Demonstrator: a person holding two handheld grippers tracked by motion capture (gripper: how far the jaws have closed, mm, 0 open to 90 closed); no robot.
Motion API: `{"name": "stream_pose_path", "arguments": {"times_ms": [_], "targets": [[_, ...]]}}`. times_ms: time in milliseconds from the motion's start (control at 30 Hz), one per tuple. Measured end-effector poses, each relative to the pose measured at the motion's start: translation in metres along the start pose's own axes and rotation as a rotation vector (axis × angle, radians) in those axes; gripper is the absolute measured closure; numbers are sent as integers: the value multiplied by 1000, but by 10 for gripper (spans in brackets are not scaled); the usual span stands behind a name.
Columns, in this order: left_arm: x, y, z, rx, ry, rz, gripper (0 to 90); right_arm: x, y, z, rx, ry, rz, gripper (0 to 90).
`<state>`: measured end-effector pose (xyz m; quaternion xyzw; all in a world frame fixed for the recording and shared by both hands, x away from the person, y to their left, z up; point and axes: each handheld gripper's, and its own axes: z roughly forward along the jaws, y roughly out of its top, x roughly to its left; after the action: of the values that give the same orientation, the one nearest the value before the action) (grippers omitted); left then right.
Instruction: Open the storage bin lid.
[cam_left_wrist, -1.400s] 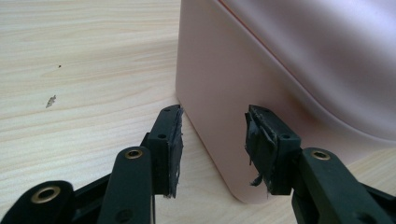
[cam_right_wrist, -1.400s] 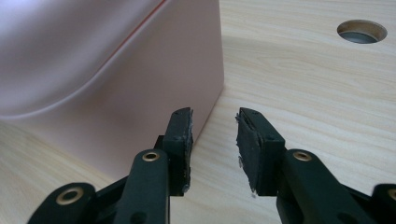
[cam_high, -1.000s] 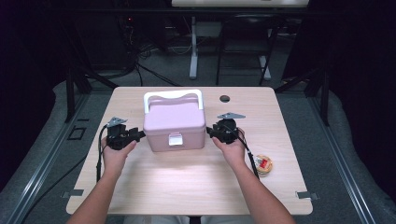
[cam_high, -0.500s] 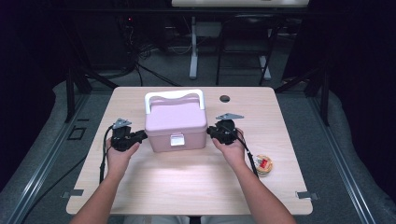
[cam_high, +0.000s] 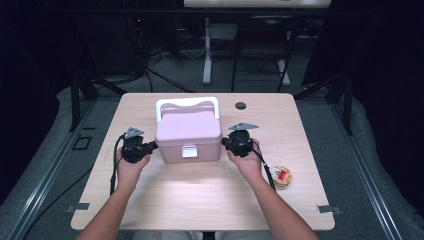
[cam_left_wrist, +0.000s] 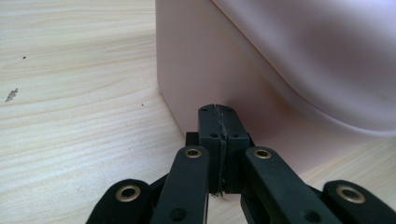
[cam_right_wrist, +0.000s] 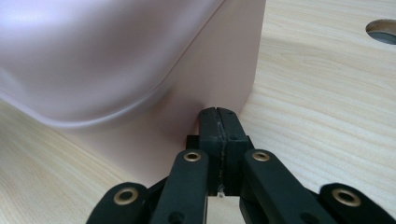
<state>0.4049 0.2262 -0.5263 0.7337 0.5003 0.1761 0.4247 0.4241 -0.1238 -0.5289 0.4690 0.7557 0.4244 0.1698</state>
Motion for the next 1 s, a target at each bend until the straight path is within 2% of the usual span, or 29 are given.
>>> {"name": "stream_pose_path", "arguments": {"times_ms": [267, 500, 833, 1000], "targets": [[-3, -2, -2, 10, -20, 11, 899, 3, -1, -5, 17, -31, -9, 900], [-7, -3, -3, 12, -25, 26, 899, 3, -5, -11, 23, -29, -14, 900], [-14, -8, -9, 22, -52, 23, 899, 5, -14, -20, 41, -37, -20, 900], [-17, -9, -10, 24, -48, 25, 900, 6, -16, -24, 48, -38, -31, 900]]}}
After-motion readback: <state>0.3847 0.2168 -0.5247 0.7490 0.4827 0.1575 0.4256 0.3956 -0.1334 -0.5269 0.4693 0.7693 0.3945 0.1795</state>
